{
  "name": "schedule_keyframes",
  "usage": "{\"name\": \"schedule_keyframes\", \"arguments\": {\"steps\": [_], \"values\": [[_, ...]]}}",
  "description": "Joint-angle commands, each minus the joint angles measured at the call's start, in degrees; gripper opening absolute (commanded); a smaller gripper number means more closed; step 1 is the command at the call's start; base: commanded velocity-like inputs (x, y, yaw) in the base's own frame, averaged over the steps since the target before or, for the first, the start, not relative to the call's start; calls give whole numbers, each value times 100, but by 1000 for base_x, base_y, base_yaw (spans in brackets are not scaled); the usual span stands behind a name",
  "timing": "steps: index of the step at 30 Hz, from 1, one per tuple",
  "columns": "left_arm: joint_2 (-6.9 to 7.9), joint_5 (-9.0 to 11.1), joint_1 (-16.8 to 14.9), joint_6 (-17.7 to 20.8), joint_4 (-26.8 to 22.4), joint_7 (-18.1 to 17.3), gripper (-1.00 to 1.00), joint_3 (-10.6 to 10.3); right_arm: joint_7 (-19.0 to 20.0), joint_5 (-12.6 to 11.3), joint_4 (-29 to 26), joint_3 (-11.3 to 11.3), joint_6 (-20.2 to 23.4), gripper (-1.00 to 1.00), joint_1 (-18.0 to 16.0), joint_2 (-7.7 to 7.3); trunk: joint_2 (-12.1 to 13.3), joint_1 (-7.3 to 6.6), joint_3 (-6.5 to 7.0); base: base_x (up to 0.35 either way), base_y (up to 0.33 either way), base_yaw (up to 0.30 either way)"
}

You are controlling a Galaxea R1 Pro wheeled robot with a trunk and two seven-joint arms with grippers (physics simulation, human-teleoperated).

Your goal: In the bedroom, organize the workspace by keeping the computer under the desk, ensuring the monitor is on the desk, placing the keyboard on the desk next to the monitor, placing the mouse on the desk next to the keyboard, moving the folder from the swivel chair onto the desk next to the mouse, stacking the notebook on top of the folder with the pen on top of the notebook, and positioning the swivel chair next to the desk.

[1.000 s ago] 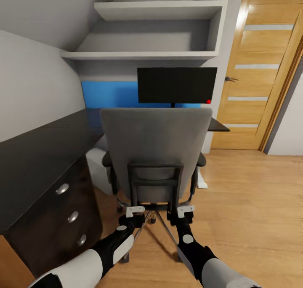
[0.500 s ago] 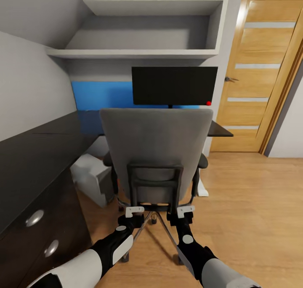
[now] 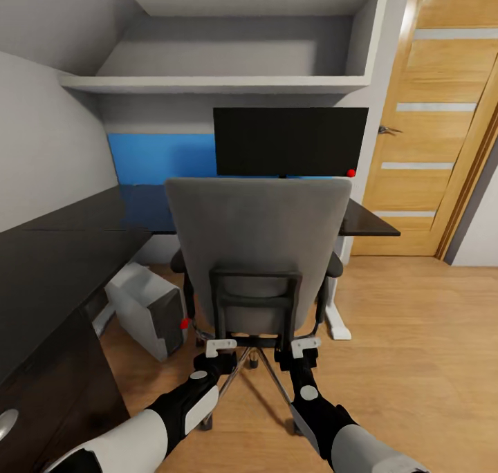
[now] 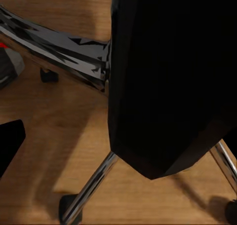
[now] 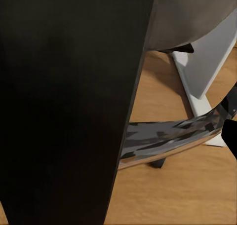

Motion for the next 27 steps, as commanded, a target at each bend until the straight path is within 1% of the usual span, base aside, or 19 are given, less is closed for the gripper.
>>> {"name": "schedule_keyframes", "arguments": {"steps": [1, 12, 21, 27], "values": [[2, 42, -7, -27, 0, 36, 100, -40, -55, 49, 5, -2, 1, 100, -7, 0, -2, 2, -5, 320, 0, 0], [-2, 39, -7, -30, 4, 34, 100, -44, -71, 49, 10, -2, 1, 100, -7, 0, -2, 2, -5, 308, 0, 0], [4, 39, -7, -34, 4, 36, 100, -45, -68, 49, 14, -2, 1, 100, -7, 0, -2, 2, -5, 58, 0, 0], [4, 39, -7, -35, 4, 36, 100, -46, -64, 49, 20, -2, 1, 100, -7, 0, -2, 2, -5, 188, -22, 0]]}}
